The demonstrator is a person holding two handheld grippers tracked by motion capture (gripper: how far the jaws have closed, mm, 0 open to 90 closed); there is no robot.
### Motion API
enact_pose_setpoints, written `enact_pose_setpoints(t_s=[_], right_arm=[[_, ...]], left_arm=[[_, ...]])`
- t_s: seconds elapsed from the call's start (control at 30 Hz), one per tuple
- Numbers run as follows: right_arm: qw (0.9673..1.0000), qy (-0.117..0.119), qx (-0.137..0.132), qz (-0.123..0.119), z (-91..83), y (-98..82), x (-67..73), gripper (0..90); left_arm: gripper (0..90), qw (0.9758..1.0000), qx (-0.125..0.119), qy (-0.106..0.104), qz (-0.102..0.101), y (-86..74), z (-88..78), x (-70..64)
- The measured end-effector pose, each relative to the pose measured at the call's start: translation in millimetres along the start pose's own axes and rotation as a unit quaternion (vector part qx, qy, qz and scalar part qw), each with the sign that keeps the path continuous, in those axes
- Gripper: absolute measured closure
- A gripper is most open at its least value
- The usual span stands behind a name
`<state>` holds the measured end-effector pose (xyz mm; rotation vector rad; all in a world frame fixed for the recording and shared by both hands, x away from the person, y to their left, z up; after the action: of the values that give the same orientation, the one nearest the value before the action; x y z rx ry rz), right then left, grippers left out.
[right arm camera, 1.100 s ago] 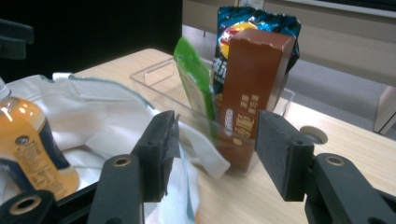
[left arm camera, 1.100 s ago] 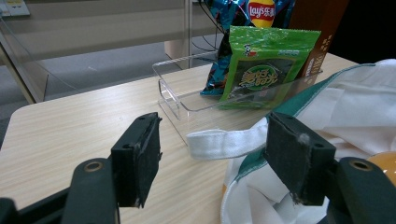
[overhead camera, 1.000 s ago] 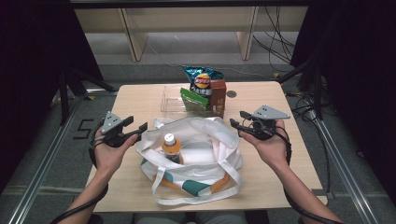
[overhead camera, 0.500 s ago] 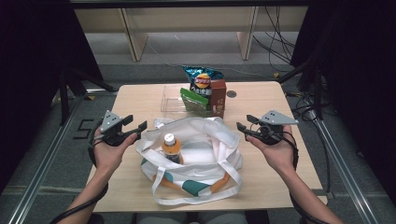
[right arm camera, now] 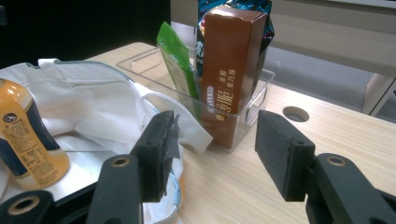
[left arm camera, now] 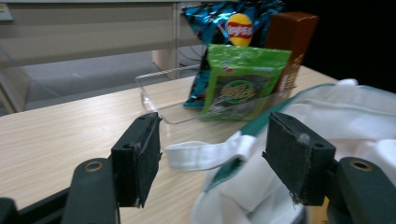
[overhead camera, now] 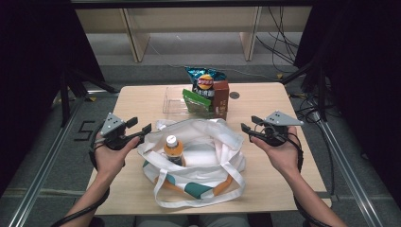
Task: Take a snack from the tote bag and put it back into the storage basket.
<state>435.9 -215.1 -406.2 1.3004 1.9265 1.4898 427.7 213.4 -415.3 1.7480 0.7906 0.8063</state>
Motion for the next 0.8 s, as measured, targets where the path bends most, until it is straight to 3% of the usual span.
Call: enact_pose_setpoints(t_s=[0.1, 0.2, 0.47, 0.63, 0.8], right_arm=[[1.0000, 0.003, -0.003, -0.004, 1.1, 1.6, -1.3, 47.9], [1.0000, 0.000, 0.000, 0.006, 1.4, 1.3, -1.4, 47.7], [1.0000, 0.000, 0.001, 0.004, 1.5, 1.7, -1.5, 47.5], [1.0000, -0.002, 0.002, 0.001, 1.6, 1.3, -2.6, 47.4], [1.0000, -0.001, 0.003, 0.004, 1.8, 1.3, -1.3, 47.4]], left_arm=[[35.0, 0.9998, -0.006, -0.015, -0.008, 3.9, -3.5, -7.7], [35.2, 0.9996, -0.012, -0.024, -0.001, 7.3, -5.8, -15.3], [35.1, 0.9985, -0.020, -0.052, 0.003, 11.0, -7.9, -34.4], [36.5, 0.9963, -0.031, -0.080, -0.003, 13.2, -6.2, -48.7], [37.9, 0.9947, -0.032, -0.097, 0.007, 12.8, -3.1, -59.3]])
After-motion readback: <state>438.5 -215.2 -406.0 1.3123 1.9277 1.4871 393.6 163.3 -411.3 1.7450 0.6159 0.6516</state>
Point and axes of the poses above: each handheld gripper's, and its own axes: z roughly forward along the jaws, y roughly out of its top, x roughly to its left, the point moved 3 cm from there along z, roughly forward along the jaws, and after that the axes turned 15 degrees about z, right-handed, at the moved point
